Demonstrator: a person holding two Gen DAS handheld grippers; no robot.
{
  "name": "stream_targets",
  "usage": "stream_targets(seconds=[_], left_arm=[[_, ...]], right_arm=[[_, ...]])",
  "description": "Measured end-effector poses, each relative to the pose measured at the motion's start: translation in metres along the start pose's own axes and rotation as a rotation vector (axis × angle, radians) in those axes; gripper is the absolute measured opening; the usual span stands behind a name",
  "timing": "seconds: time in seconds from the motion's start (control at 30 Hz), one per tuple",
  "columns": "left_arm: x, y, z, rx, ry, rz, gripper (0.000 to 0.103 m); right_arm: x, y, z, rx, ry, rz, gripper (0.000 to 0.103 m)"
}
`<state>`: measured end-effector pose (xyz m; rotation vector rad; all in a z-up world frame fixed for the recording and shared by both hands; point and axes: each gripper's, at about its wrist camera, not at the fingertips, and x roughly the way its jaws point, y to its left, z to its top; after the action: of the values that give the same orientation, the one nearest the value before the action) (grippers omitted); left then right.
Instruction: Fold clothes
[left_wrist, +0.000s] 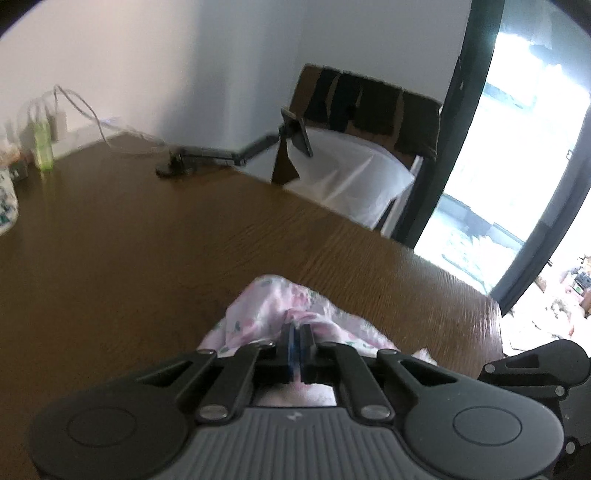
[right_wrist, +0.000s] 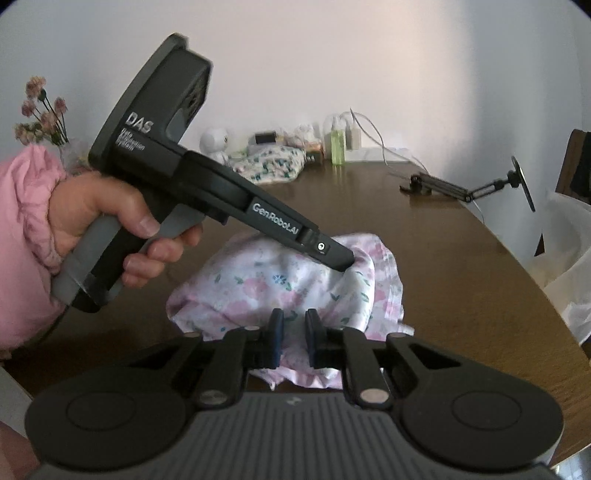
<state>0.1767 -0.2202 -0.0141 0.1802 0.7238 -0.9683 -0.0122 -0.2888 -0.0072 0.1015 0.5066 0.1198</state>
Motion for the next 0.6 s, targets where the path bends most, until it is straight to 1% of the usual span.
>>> stream_targets(seconds=[0.03, 0.07, 0.1, 0.13, 0.17, 0.2, 0.23, 0.27, 0.33, 0.43, 0.5, 0.53, 0.6], left_arm=[[-0.009, -0.002, 0.003, -0.002, -0.033, -0.001, 0.010], [-0.024, -0.006, 0.004, 0.000, -0.080, -0.007, 0.019], [-0.038, -0.009, 0.004, 0.003, -0.119, -0.007, 0.036], [-0.050, -0.012, 0.001, 0.009, -0.146, 0.011, 0.047], [-0.061, -0.015, -0.003, 0.014, -0.173, 0.032, 0.063], [-0.072, -0.018, -0.006, 0.019, -0.199, 0.052, 0.066], [-0.080, -0.021, -0.012, 0.028, -0.205, 0.063, 0.066], [-0.083, -0.022, -0.018, 0.027, -0.193, 0.071, 0.067], [-0.085, -0.025, -0.031, 0.024, -0.163, 0.091, 0.069], [-0.080, -0.030, -0.050, 0.027, -0.126, 0.133, 0.066], [-0.077, -0.030, -0.058, 0.015, -0.117, 0.130, 0.046], [-0.075, -0.028, -0.061, 0.006, -0.111, 0.119, 0.043], [-0.068, -0.026, -0.065, -0.010, -0.097, 0.108, 0.030]], right_arm=[[-0.008, -0.003, 0.005, 0.010, -0.026, 0.003, 0.014], [-0.015, -0.006, 0.011, 0.020, -0.052, 0.005, 0.015], [-0.023, -0.009, 0.016, 0.030, -0.078, 0.007, 0.017], [-0.029, -0.011, 0.021, 0.030, -0.096, -0.002, 0.018], [-0.033, -0.013, 0.026, 0.026, -0.108, -0.007, 0.022], [-0.037, -0.016, 0.031, 0.022, -0.120, -0.011, 0.030], [-0.037, -0.018, 0.035, 0.017, -0.123, -0.011, 0.035], [-0.034, -0.021, 0.039, 0.007, -0.116, -0.016, 0.036], [-0.025, -0.026, 0.047, -0.014, -0.095, -0.022, 0.036], [-0.001, -0.031, 0.058, -0.034, -0.033, 0.019, 0.036], [0.016, -0.032, 0.062, -0.035, 0.009, 0.046, 0.034], [0.024, -0.031, 0.064, -0.038, 0.028, 0.053, 0.033], [0.037, -0.030, 0.064, -0.044, 0.060, 0.058, 0.029]])
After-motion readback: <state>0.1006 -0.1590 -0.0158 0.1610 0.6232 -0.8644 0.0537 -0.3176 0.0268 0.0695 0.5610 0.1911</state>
